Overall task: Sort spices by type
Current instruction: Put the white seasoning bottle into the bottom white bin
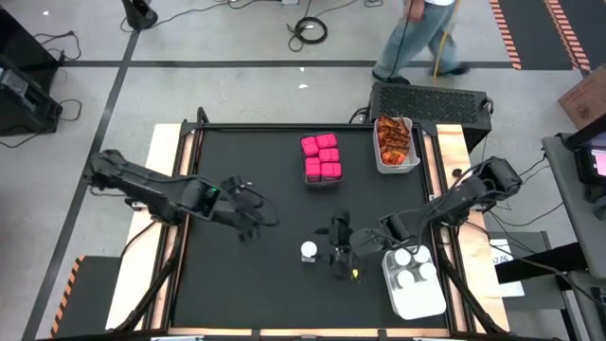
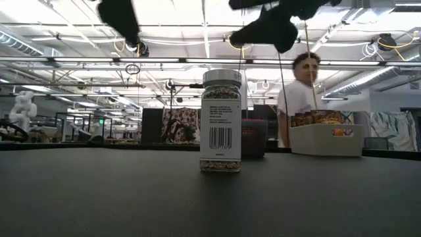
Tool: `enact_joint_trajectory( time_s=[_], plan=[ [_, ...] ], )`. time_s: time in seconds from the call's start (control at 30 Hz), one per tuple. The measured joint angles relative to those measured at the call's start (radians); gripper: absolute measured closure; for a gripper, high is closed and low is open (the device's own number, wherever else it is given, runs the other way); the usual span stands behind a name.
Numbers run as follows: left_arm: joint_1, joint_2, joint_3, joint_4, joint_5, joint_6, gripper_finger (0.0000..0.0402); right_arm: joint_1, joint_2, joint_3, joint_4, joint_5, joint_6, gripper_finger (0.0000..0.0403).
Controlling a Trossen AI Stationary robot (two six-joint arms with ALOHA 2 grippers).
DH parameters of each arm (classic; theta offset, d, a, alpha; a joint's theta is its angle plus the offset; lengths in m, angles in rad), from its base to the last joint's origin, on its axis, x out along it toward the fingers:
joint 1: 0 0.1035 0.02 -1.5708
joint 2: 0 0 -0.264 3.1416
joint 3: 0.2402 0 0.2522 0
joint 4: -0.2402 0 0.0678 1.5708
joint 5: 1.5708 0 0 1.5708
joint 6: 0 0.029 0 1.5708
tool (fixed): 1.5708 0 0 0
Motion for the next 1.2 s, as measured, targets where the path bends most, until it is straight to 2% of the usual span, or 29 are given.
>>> enact_joint_trajectory(
  time_s=[0.2, 0.37, 0.6, 0.77, 0.97, 1.07, 1.2],
  plan=[
    [-0.047, -0.161, -0.167, 0.017, -0.079, -0.149, 0.0116, -0.014, 0.093, 0.049, -0.001, -0.013, -0.063, 0.0073],
    [-0.058, -0.231, -0.234, 0.017, -0.088, -0.21, 0.0116, -0.031, 0.19, 0.116, -0.018, -0.066, -0.079, 0.0066],
    [-0.057, -0.252, -0.248, 0.017, -0.088, -0.217, 0.0116, -0.046, 0.273, 0.205, -0.125, -0.03, -0.111, 0.0064],
    [-0.058, -0.252, -0.248, 0.016, -0.087, -0.198, 0.0116, -0.046, 0.284, 0.225, -0.197, -0.083, -0.075, 0.0064],
    [-0.057, -0.252, -0.248, 0.016, -0.088, -0.168, 0.0116, -0.046, 0.285, 0.225, -0.228, -0.078, -0.025, 0.0065],
    [-0.057, -0.252, -0.248, 0.015, -0.097, -0.161, 0.0116, -0.046, 0.285, 0.225, -0.228, -0.077, -0.011, 0.0076],
    [-0.057, -0.252, -0.248, 0.015, -0.109, -0.16, 0.0116, -0.05, 0.285, 0.225, -0.229, -0.077, 0.002, 0.0113]
  ],
)
